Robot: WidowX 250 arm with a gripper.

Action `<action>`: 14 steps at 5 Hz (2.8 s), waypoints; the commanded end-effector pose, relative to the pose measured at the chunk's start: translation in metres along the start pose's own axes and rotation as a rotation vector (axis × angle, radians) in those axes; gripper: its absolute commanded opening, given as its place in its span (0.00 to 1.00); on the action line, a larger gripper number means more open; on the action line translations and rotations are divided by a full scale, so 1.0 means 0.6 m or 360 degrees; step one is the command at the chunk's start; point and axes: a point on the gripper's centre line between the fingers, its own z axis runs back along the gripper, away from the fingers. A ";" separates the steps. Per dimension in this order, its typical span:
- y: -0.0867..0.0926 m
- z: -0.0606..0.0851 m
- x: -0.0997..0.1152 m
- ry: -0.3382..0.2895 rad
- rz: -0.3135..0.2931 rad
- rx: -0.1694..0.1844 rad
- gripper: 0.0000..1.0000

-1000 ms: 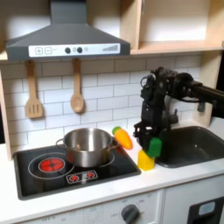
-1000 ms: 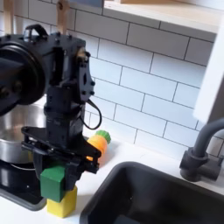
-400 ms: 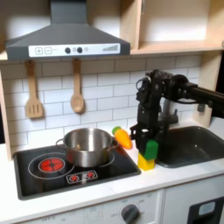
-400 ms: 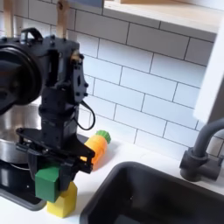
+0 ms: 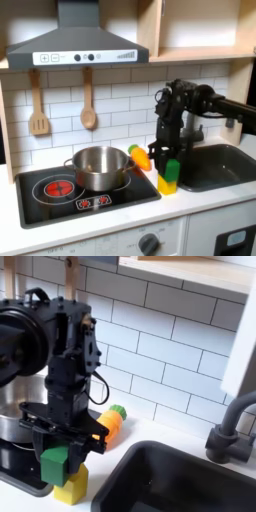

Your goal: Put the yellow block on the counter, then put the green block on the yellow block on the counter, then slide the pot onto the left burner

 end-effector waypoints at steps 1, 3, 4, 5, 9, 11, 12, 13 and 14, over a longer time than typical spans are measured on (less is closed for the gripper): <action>-0.003 0.006 0.010 -0.0028 0.0016 -0.0003 0.00; -0.007 0.001 0.006 -0.0015 0.0018 -0.0003 0.00; -0.007 0.003 0.010 -0.0032 0.0025 -0.0001 0.00; -0.019 0.004 0.013 -0.0039 0.0010 -0.0003 0.00; -0.015 0.002 0.013 -0.0035 0.0033 -0.0002 0.00; -0.013 0.001 0.012 -0.0026 0.0014 -0.0005 0.00; -0.009 0.001 0.010 -0.0018 0.0018 -0.0004 0.00; 0.000 0.000 0.011 -0.0014 0.0030 0.0000 0.00; 0.002 0.001 0.009 -0.0019 0.0031 0.0002 0.00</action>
